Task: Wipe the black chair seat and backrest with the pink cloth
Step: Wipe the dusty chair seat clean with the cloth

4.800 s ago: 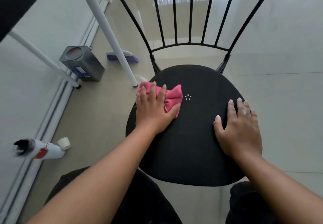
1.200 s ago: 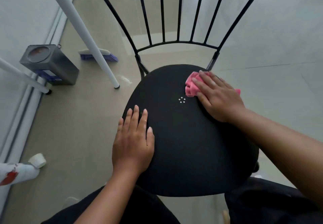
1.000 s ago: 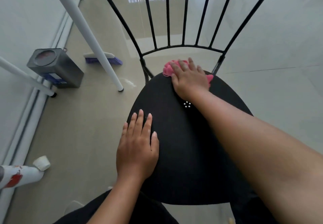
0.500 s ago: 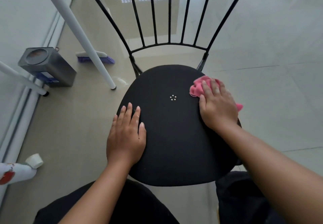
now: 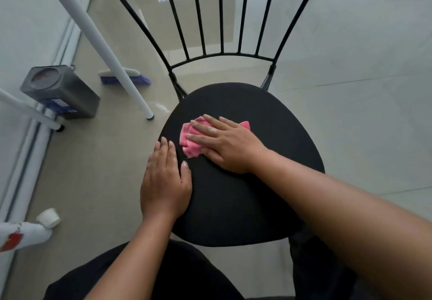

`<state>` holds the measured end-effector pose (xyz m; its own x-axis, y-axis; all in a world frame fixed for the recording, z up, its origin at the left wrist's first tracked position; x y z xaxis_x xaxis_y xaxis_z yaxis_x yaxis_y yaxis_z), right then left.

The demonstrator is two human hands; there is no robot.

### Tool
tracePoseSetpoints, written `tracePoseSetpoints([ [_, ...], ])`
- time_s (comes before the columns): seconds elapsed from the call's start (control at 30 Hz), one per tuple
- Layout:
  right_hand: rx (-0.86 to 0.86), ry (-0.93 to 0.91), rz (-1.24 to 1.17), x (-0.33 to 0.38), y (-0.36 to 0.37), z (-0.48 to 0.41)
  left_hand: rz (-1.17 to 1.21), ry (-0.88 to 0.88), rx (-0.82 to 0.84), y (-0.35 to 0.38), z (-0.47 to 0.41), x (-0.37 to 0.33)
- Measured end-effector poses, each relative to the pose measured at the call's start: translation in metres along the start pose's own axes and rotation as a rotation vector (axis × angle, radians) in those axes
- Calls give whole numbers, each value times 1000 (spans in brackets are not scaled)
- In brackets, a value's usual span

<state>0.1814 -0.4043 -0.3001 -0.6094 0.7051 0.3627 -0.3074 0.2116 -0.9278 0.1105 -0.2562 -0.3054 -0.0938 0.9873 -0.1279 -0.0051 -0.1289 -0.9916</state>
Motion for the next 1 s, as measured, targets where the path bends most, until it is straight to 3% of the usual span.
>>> tracePoseSetpoints([
  [0.07, -35, 150, 13, -42, -13, 38, -5, -2, 12, 0, 1, -1],
  [0.17, -179, 526, 21, -87, -27, 99, -2, -16, 15, -2, 2, -2],
  [0.33, -311, 934, -55, -41, -1, 117, -7, -11, 10, -2, 1, -3],
  [0.4, -300, 892, -72, -19, 6, 84, -3, -3, 4, -2, 0, -2],
  [0.53, -196, 557, -68, 18, 12, 17, 32, 1, -21, 0, -1, 1],
  [0.63, -88, 297, -70, 33, 17, 27, 62, 7, -24, 1, -1, 1],
  [0.7, -110, 155, -252, 34, 6, 46, 99, 20, -25, -1, 1, -1],
  [0.77, -278, 236, -491, 8, -16, 67, 173, 18, -25, -7, 3, -2],
  [0.83, -462, 425, -539, -32, -31, 92, 207, 36, -65, -15, 7, -4],
  [0.93, -407, 574, -334, -60, -20, 114, 25, 257, -162, -25, 17, -42],
  [1.0, -382, 590, -209, -61, -11, 115, -60, 369, -34, -14, 15, -83],
])
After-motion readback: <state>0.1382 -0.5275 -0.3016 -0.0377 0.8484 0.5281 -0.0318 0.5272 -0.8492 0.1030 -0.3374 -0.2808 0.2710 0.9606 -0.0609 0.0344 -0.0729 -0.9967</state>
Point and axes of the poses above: each hand's wrist, its own z-axis away from the middle knuckle, its own y-axis out of the palm, x = y × z, the point moved 6 cm from there along -z, towards the middle knuckle, and after that the axes turned 10 degrees about -z, right-handed, at the moved point
